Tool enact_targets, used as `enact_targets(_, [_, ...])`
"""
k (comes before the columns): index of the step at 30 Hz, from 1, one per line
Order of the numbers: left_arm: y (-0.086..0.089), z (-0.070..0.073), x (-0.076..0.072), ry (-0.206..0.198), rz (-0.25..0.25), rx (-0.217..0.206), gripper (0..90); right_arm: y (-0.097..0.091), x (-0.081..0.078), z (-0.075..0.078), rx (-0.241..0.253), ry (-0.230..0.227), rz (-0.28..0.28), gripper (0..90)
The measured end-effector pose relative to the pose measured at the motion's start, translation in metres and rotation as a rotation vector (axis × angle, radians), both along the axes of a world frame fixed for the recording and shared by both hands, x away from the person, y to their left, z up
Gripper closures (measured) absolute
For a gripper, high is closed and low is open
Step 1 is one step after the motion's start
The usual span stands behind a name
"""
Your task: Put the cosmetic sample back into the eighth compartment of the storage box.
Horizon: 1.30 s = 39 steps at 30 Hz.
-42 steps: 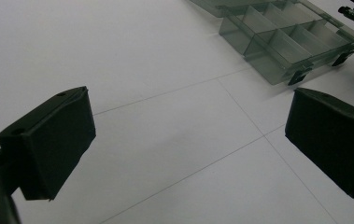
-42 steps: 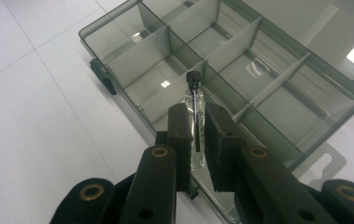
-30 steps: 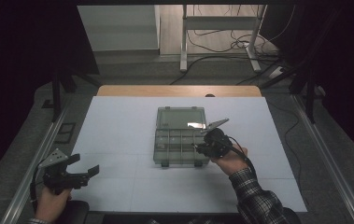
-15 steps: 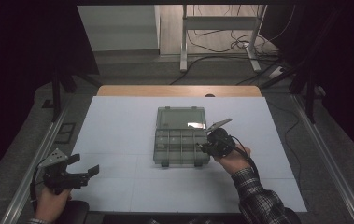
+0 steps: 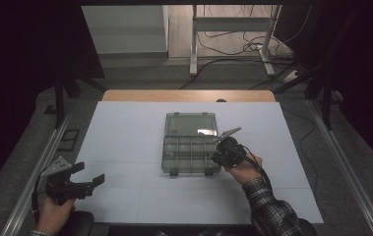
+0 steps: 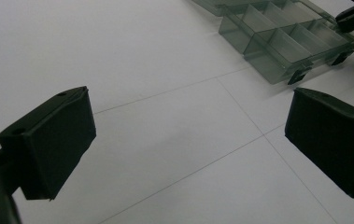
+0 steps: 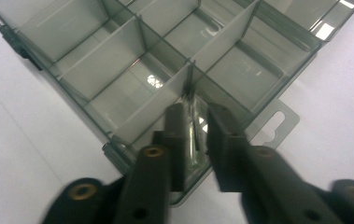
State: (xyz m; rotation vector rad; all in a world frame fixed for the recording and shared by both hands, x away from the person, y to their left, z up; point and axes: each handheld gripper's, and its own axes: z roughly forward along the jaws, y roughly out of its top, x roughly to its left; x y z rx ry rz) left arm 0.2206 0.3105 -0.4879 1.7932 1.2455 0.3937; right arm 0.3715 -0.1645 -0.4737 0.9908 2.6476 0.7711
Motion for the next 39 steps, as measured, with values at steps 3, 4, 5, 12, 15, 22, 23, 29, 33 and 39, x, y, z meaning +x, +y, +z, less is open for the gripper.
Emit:
enact_targets(3, [0.0, 0.0, 0.0, 0.001, 0.0, 0.0, 2.4, 0.0, 0.0, 0.0, 0.009, -0.004, -0.006, 69.1])
enact_targets(4, [0.0, 0.0, 0.0, 0.001, 0.0, 0.0, 2.3, 0.0, 0.0, 0.001, 0.01, -0.007, -0.005, 68.2])
enact_targets(5, [0.0, 0.0, 0.0, 0.001, 0.0, -0.001, 2.4, 0.0, 0.0, 0.001, 0.012, -0.01, -0.006, 67.1])
enact_targets(12, [0.0, 0.0, 0.0, 0.001, 0.0, 0.003, 2.4, 0.001, -0.002, 0.004, 0.038, -0.026, 0.013, 61.0])
enact_targets(15, [0.0, 0.0, 0.0, 0.002, -0.001, 0.003, 2.4, 0.002, -0.003, 0.005, 0.046, -0.031, 0.019, 58.2])
enact_targets(22, [-0.001, 0.0, 0.0, 0.003, -0.001, 0.003, 2.5, 0.0, -0.003, 0.006, 0.065, -0.032, 0.014, 51.9])
enact_targets(23, [0.0, 0.0, 0.0, 0.003, -0.002, 0.003, 2.5, 0.0, -0.002, 0.007, 0.069, -0.031, 0.013, 51.3])
enact_targets(29, [-0.001, 0.0, 0.0, 0.003, -0.001, 0.004, 2.5, -0.002, -0.003, 0.009, 0.086, -0.032, 0.016, 47.1])
enact_targets(33, [0.0, 0.0, 0.0, 0.003, -0.001, 0.003, 2.5, -0.006, -0.003, 0.013, 0.102, -0.032, 0.011, 44.6])
enact_targets(39, [0.0, 0.0, 0.0, 0.003, 0.0, 0.002, 2.5, -0.011, -0.003, 0.017, 0.12, -0.036, 0.002, 40.3])
